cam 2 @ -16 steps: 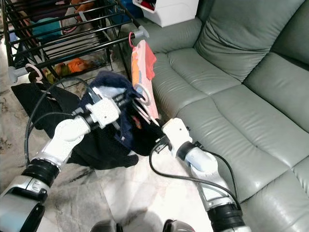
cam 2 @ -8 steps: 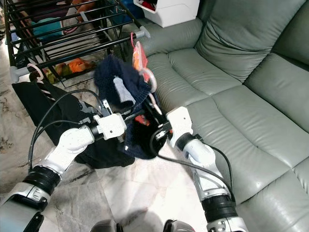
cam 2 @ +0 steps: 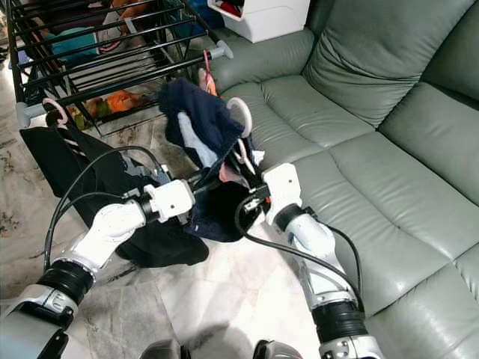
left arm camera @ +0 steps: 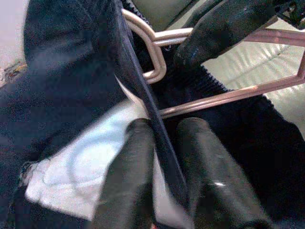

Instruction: Hang hanger

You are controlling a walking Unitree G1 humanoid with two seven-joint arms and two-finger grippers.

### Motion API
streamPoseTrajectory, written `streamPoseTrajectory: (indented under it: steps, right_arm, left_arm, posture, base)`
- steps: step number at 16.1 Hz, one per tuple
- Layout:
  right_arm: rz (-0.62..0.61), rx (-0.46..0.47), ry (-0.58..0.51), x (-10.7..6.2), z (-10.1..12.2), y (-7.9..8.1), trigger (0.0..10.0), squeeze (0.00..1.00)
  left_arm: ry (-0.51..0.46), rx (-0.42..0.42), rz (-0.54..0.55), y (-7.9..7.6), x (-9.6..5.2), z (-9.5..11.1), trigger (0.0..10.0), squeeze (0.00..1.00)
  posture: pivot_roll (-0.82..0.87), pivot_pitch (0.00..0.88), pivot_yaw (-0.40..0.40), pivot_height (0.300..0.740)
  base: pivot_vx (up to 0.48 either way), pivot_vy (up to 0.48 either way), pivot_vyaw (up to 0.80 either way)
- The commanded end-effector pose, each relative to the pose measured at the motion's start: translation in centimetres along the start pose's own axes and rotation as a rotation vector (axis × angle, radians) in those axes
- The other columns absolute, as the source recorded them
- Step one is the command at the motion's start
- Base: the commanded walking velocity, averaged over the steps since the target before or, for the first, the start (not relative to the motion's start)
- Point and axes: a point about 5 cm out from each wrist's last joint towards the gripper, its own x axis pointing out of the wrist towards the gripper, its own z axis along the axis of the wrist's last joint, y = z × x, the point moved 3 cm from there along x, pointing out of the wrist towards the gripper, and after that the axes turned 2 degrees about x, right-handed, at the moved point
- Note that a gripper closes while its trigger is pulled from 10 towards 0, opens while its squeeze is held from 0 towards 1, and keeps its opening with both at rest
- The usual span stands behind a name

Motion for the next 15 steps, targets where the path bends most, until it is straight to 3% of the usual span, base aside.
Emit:
streamPoseTrajectory:
  steps: [1,3,9,11,15]
  right_arm:
    - [-0.005,-0.006,-0.085,0.7,2.0,-0.2,10.0,0.00]
    - [-0.004,-0.009,-0.085,0.7,2.0,-0.2,10.0,0.00]
    - [0.080,-0.047,-0.038,-0.4,1.2,0.0,10.0,0.00]
    - [0.208,-0.127,0.037,-2.0,-0.3,0.0,10.0,0.00]
    - [0.259,-0.193,0.130,-3.9,-1.4,-1.9,10.0,0.00]
  left_arm:
    - [0.030,-0.018,0.018,0.1,-0.4,-0.7,10.0,1.00]
    - [0.017,-0.091,0.058,0.5,-0.4,-0.5,10.0,1.00]
    - [0.054,-0.122,0.132,1.8,-1.8,-1.5,10.0,1.00]
    - [0.072,-0.048,0.092,1.9,-2.9,-1.9,10.0,1.00]
    - [0.141,0.096,-0.035,1.6,-5.0,-3.4,10.0,1.00]
  posture:
    - [-0.05,0.016,0.008,0.740]
    - [-0.05,0.015,0.006,0.740]
    - [-0.05,0.013,0.003,0.740]
    - [-0.04,0.015,0.003,0.740]
    - [-0.05,0.018,0.009,0.740]
  base:
    - [0.000,0.000,0.00]
    - [0.000,0.000,0.00]
    - [0.000,0.000,0.00]
    - [0.000,0.000,0.00]
    - [0.000,0.000,0.00]
